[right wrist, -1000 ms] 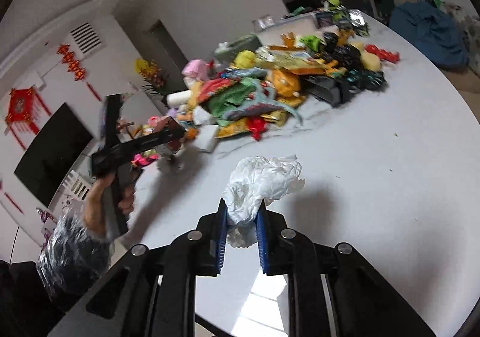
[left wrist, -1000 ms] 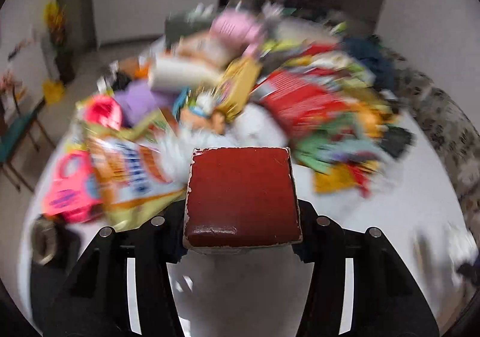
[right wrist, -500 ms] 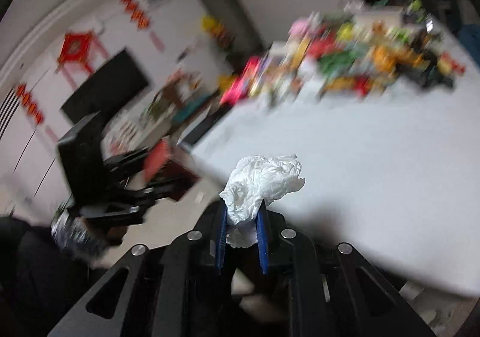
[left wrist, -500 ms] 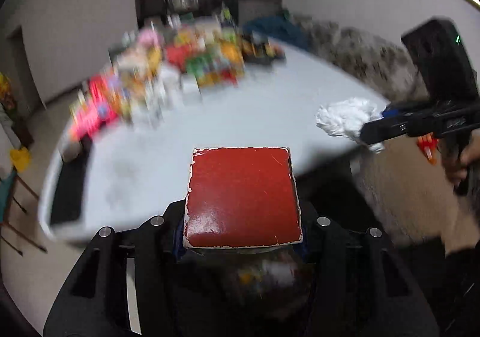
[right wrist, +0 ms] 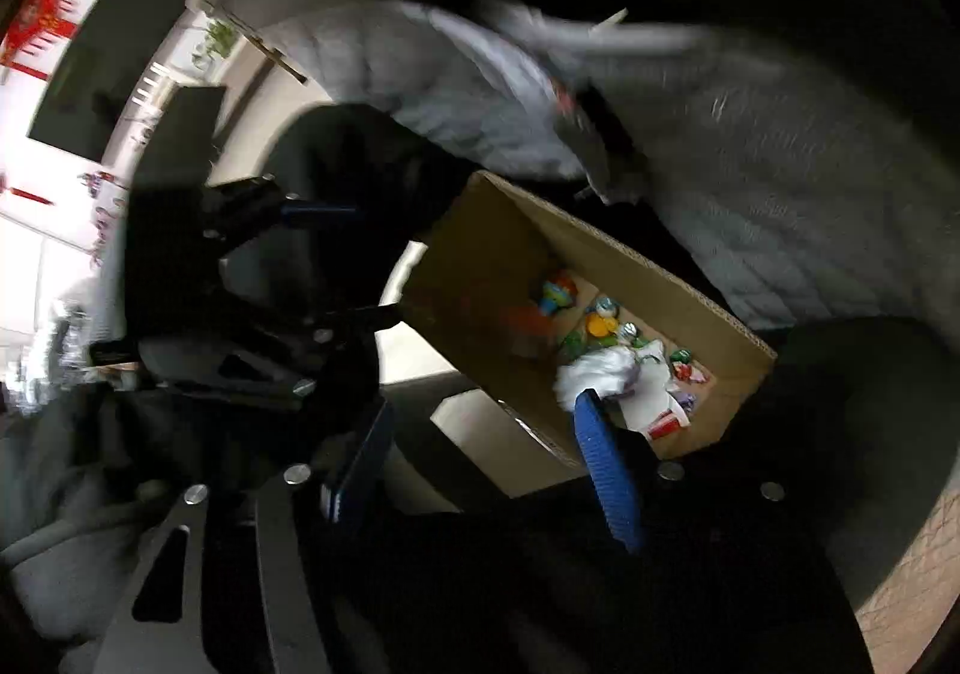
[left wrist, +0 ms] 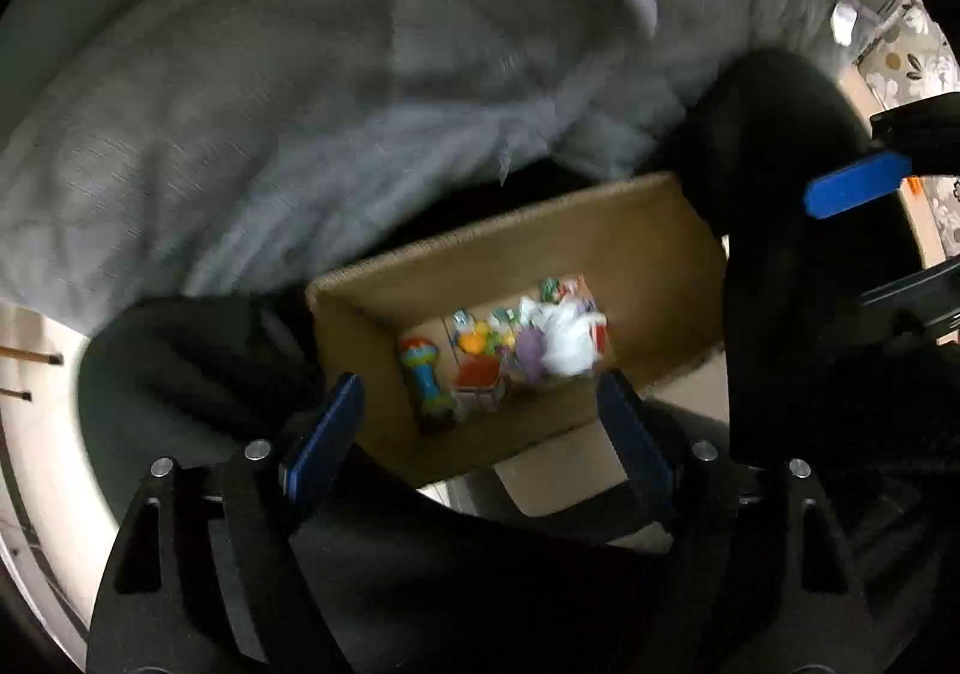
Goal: Collect trash
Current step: 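Grasp red square box with left tool while right tool grasps white tissue, drop both, then grasp red snack bag with left tool while right tool grasps dinosaur toy, drop both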
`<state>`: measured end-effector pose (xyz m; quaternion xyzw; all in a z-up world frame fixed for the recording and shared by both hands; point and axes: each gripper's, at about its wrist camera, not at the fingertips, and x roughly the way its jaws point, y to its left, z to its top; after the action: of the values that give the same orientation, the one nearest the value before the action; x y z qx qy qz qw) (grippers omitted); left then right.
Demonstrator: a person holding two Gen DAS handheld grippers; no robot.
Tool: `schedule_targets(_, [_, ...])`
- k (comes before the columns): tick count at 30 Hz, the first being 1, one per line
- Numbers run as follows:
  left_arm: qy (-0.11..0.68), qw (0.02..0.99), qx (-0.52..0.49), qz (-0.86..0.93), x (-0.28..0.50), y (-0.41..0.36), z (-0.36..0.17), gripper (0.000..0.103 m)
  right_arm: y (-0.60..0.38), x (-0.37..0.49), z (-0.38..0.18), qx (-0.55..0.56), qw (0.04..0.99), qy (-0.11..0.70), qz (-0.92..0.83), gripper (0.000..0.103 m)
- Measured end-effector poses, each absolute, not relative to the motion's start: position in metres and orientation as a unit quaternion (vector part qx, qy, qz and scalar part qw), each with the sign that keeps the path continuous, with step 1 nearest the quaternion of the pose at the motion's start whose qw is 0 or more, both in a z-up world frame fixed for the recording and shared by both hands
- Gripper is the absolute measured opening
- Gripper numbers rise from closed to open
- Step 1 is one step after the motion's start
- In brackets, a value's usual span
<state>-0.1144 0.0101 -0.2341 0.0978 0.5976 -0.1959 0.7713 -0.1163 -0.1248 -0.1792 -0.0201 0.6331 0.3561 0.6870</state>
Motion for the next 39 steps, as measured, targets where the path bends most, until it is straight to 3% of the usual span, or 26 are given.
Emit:
schedule_targets(5, [0.517, 0.825, 0.065, -0.217, -0.117, 0.032, -0.136, 0.078, -0.155, -0.092, -0.044, 0.003, 0.776, 0.499, 0.386, 0.067])
schedule_targets(7, [0.471, 0.853, 0.051, -0.221, -0.112, 0.038, -0.092, 0.09, -0.164, -0.059, 0.0, -0.026, 0.83, 0.435, 0.349, 0.073])
schedule_targets(9, [0.413, 0.886, 0.034, -0.21, -0.096, 0.047, -0.048, 0.091, -0.166, -0.021, 0.022, -0.06, 0.864, 0.39, 0.312, 0.074])
schedule_targets(12, [0.372, 0.907, 0.003, -0.195, -0.066, 0.053, -0.021, 0.091, -0.155, 0.061, 0.027, -0.109, 0.883, 0.367, 0.271, 0.074])
schedule_targets(19, [0.377, 0.905, -0.068, -0.183, -0.02, 0.058, -0.015, 0.091, -0.119, 0.207, -0.043, -0.212, 0.835, 0.432, 0.267, 0.074])
schedule_targets(22, [0.385, 0.905, -0.058, -0.17, -0.005, 0.055, -0.018, 0.091, -0.118, 0.231, -0.064, -0.192, 0.82, 0.455, 0.291, 0.053])
schedule_targets(24, [0.381, 0.909, -0.055, -0.16, 0.013, 0.049, -0.018, 0.091, -0.12, 0.226, -0.058, -0.176, 0.824, 0.448, 0.3, 0.02])
schedule_targets(30, [0.348, 0.928, -0.042, -0.126, 0.108, 0.021, 0.002, 0.091, -0.177, 0.161, -0.027, -0.079, 0.846, 0.424, 0.313, 0.018])
schedule_targets(37, [0.373, 0.919, 0.089, -0.09, 0.216, -0.029, -0.01, 0.091, -0.236, 0.074, -0.013, -0.015, 0.851, 0.415, 0.321, 0.019])
schedule_targets(38, [0.375, 0.917, 0.106, -0.088, 0.226, -0.035, -0.013, 0.089, -0.236, 0.069, -0.016, -0.005, 0.85, 0.417, 0.321, 0.019])
schedule_targets(39, [0.374, 0.917, 0.112, -0.083, 0.231, -0.037, -0.014, 0.067, -0.241, 0.069, -0.02, 0.008, 0.85, 0.418, 0.32, 0.019])
